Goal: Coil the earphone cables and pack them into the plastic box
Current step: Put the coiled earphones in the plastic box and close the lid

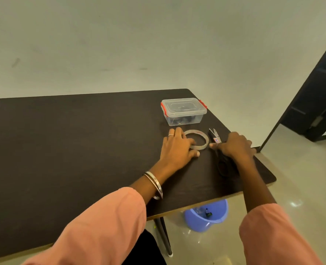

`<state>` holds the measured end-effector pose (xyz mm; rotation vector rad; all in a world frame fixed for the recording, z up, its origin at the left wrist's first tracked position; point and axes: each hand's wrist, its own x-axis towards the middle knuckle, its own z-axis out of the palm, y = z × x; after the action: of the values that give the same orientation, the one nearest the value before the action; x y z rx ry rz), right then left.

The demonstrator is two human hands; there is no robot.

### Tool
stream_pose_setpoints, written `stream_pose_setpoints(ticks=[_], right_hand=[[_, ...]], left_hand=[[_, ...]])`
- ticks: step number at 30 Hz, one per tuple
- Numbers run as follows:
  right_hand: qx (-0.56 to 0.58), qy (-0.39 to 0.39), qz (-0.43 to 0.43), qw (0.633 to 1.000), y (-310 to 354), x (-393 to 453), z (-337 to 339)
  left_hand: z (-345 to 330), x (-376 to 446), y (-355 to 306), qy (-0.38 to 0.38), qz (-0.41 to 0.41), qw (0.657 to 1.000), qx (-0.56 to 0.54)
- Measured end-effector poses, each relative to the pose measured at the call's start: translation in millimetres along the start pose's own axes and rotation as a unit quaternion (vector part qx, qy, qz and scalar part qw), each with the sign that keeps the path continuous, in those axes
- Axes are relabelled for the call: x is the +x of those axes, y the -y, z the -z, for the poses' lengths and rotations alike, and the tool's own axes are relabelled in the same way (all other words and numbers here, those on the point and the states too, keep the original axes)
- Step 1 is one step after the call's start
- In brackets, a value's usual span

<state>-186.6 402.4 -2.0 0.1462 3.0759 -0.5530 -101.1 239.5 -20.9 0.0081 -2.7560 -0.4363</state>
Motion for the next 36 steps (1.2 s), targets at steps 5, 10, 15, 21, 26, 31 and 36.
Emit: stream_pose_setpoints(ticks=[5,10,15,21,26,31,36], right_hand=[[0.056,-0.019,0.054,0.997,3.3,-1.3,-9.2],[0.09,-0.049,0.078,0.992,5.5,4.7,-13.5],[0.144,-0.06,0.066,0.985,7.3,13.2,-15.8],[0.148,-0.055,0.059,0.986,7.6,18.9,-15.5],[0.062,-0.053,0.081,0.993,5.3,19.3,-15.9],[-0.014,-0.051,0.084,0.995,4.1,12.6,-19.6],[-0.05,-0.034,0.093,0.994,3.4,5.8,-15.6]], left_hand=[[0.3,-10.7,2.1,-0.042,0.035,0.997,-0.051],[6.3,-14.0,15.3,-0.063,0.065,0.991,-0.095],[7.6,-8.2,16.8,-0.045,0.071,0.988,-0.13],[0.8,-4.7,18.3,-0.045,0.033,0.994,-0.095],[-0.1,-6.1,21.2,-0.05,0.02,0.995,-0.081],[1.4,-11.8,20.8,-0.051,0.004,0.994,-0.094],[2.2,-20.1,20.5,-0.049,-0.004,0.995,-0.09]])
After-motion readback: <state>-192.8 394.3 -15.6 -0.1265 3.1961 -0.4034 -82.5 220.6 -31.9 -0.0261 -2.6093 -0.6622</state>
